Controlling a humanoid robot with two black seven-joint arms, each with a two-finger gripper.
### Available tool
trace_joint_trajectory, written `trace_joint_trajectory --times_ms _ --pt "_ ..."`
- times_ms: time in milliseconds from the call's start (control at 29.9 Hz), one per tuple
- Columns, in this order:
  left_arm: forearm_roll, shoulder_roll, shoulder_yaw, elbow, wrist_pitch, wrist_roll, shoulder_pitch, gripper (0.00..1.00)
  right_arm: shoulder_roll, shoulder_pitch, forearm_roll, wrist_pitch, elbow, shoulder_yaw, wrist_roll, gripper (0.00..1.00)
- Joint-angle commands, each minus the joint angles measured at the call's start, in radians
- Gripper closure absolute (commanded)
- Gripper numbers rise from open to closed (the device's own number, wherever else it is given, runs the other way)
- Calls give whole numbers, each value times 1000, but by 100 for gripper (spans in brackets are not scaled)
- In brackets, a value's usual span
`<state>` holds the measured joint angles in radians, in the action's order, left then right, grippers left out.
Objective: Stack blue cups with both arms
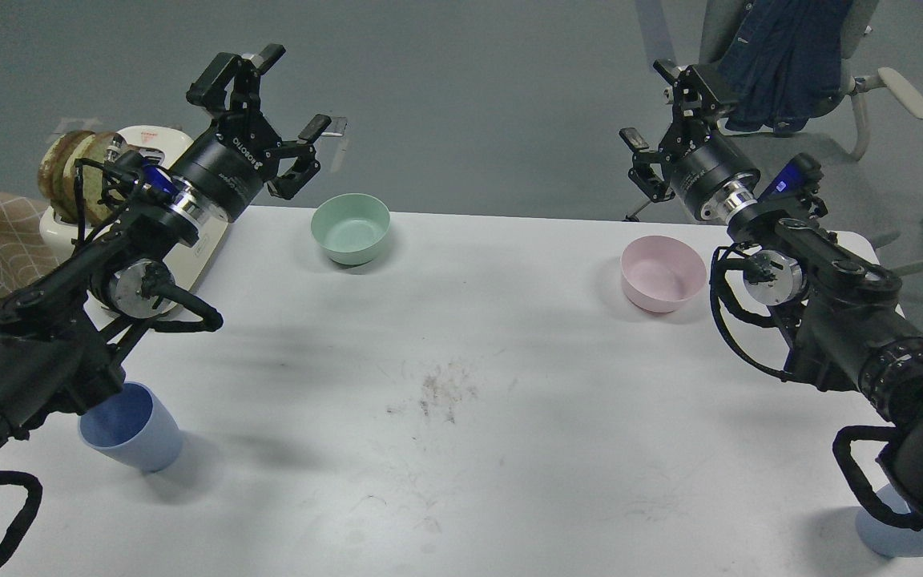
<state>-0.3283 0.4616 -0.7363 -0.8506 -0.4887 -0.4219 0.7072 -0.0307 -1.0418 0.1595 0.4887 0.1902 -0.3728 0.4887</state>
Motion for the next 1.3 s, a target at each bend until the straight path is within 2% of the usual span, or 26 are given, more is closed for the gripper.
trace_joint_trajectory --times_ms 0,534,668,868,935,969,1002,1035,1069,1102,1136,1236,1269 --pt "0 0 -2 -1 0 0 0 2 2 0 0 0 0 0 0 0" --pt "-2 5 0 -4 0 -1 0 2 11 -1 0 0 0 0 0 0" --pt "-84 72 2 -79 0 0 1 2 9 -1 2 0 0 2 0 0" --pt "-406 337 0 -320 0 0 0 4 -3 2 2 0 -2 3 0 0" --pt "-541 493 3 -454 0 -3 -3 4 -14 6 2 0 0 3 0 0" --pt "-575 535 6 -484 0 -3 -3 4 -15 8 2 0 0 3 0 0" --pt "-641 611 11 -536 0 -11 -12 5 -20 11 3 0 0 5 0 0" --pt "-713 687 14 -582 0 -43 -32 5 -26 14 3 0 0 6 0 0" --pt "-713 687 14 -582 0 -43 -32 5 -26 14 3 0 0 6 0 0" --pt "-800 762 15 -623 0 -67 -58 5 -32 19 3 0 0 6 0 0" --pt "-893 834 18 -659 1 -67 -89 5 -37 23 3 0 0 9 0 0" --pt "-1040 949 46 -699 96 -67 -144 4 -38 31 3 0 2 9 0 0" --pt "-1080 1001 93 -715 161 -67 -159 4 -38 31 3 0 2 9 0 0"
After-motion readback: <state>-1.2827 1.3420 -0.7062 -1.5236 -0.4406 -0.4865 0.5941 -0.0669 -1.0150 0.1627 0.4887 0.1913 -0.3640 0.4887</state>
